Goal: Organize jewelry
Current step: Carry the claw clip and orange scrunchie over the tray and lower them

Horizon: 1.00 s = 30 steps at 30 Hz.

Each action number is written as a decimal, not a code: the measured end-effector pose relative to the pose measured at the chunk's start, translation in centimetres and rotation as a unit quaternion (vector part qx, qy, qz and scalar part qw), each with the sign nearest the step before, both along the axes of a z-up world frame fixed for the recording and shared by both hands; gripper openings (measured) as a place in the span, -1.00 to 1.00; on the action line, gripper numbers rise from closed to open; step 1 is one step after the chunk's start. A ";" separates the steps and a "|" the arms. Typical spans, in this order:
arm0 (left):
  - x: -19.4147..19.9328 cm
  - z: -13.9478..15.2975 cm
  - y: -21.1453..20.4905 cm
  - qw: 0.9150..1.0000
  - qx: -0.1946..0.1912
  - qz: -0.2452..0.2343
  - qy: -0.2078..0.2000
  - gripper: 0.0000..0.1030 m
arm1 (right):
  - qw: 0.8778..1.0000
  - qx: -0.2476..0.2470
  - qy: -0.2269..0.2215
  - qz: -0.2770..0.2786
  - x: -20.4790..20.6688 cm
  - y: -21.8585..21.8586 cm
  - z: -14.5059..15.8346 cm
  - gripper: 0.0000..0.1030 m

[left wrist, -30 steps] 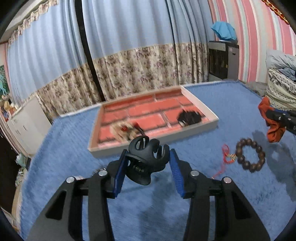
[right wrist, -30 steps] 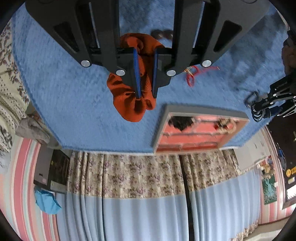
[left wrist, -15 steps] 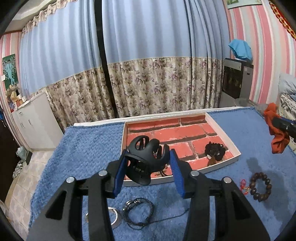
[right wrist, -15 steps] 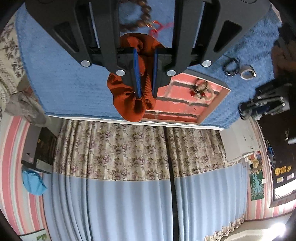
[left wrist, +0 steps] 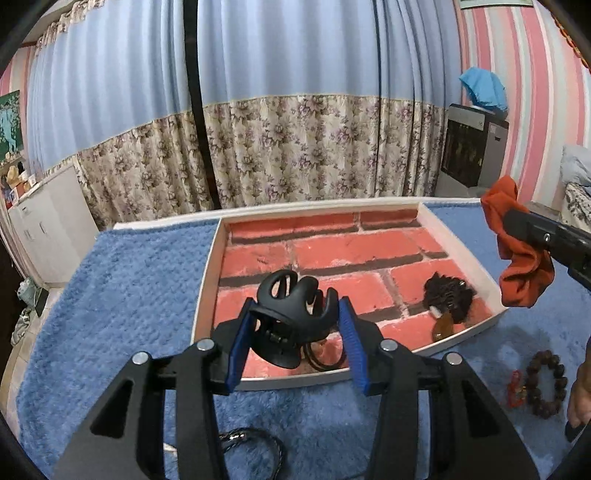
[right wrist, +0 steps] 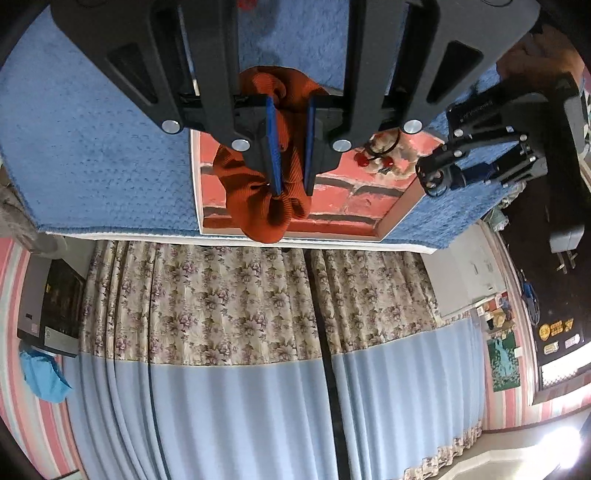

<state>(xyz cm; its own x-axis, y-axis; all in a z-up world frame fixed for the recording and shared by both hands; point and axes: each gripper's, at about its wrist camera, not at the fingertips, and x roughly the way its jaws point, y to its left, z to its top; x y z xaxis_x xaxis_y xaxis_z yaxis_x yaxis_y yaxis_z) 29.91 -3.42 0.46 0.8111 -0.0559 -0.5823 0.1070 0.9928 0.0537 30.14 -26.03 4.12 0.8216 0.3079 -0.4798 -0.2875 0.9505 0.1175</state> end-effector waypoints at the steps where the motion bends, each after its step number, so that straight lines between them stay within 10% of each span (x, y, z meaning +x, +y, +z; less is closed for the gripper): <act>1: 0.2 -0.5 0.3 1.000 -0.009 0.002 -0.002 -0.13 | 1.000 0.001 0.001 -0.002 0.1 -0.1 -0.4 -0.75; 30: 2.8 -4.4 0.7 0.999 -0.018 0.017 0.028 -0.12 | 0.998 -0.020 0.041 -0.052 4.2 -0.1 -6.6 -0.65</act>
